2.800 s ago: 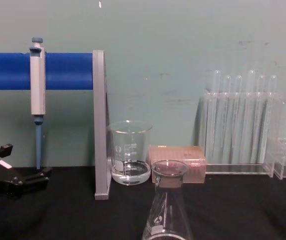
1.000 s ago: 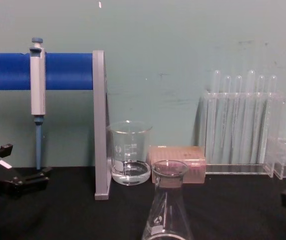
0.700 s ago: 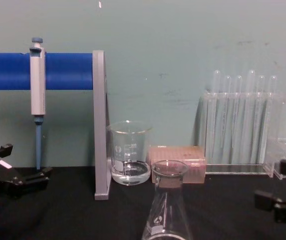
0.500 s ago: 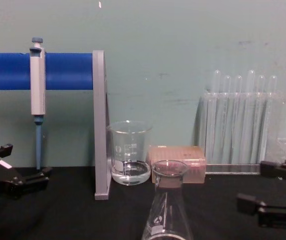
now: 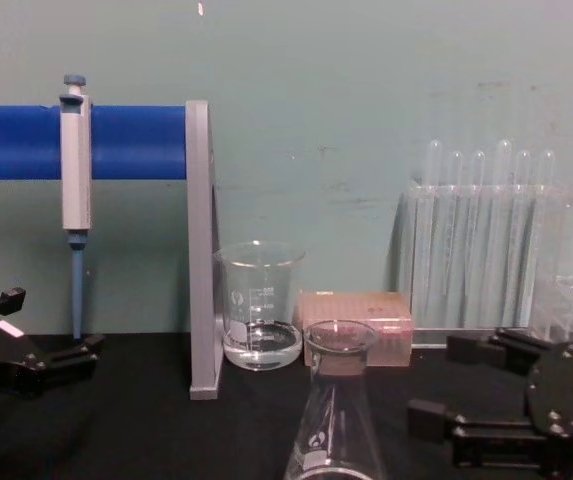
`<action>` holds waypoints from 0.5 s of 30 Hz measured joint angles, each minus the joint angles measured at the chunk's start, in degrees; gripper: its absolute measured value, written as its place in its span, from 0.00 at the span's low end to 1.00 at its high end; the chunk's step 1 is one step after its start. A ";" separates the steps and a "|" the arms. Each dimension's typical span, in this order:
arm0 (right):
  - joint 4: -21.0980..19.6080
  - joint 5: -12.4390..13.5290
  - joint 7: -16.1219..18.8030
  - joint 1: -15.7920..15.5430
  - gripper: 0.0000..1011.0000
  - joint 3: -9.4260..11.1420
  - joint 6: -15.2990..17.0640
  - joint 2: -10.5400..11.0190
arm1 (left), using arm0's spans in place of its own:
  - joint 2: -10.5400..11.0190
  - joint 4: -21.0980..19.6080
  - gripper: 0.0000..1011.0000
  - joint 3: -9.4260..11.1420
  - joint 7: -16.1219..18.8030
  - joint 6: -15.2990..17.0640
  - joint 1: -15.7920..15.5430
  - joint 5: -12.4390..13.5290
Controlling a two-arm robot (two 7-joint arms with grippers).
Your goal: Grasp the erlenmeyer flask with one hand, shake it three times, then place it back.
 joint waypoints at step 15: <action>6.37 0.76 3.90 5.87 0.99 -3.02 -0.76 -3.21 | 0.00 0.00 0.99 0.00 0.00 0.00 0.00 0.00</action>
